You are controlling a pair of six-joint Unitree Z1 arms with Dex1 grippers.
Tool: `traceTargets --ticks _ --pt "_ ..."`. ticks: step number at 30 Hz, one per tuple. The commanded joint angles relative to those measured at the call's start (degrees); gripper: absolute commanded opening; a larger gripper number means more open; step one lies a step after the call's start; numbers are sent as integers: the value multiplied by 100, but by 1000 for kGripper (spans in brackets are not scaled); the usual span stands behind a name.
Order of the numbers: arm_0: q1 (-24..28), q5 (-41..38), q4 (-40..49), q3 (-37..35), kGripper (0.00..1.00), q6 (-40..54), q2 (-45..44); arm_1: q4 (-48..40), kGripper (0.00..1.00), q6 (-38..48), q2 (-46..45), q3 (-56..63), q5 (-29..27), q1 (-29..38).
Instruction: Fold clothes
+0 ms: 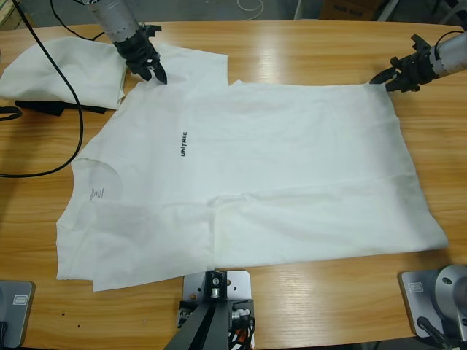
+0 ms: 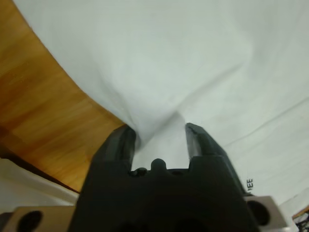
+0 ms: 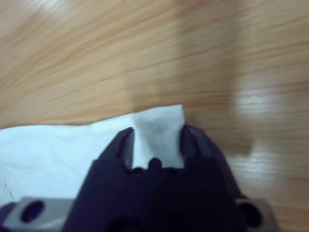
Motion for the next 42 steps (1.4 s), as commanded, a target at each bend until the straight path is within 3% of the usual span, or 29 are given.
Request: traceTargets --ticks 1,3,8,22,28,39,42 --pt "54 -203 253 -799 0 45 619 427 116 -181 903 -198 -148 -13" --pt "61 -261 284 -792 0 73 628 438 4 -260 929 -226 -192 -13" --pt "40 -573 295 -826 0 49 591 513 0 -439 869 -220 -131 -13" --pt "175 -827 436 -880 0 -143 -100 902 0 -228 -205 -96 1036 -13" --pt "289 -928 761 -770 0 -41 -420 935 0 -272 -558 293 1151 -13" --pt "228 -1525 778 1320 0 462 -1295 1661 0 -246 -1351 650 1082 -13" --pt "233 -1974 777 2236 0 754 -1441 1944 0 -200 -1507 637 1080 -13"
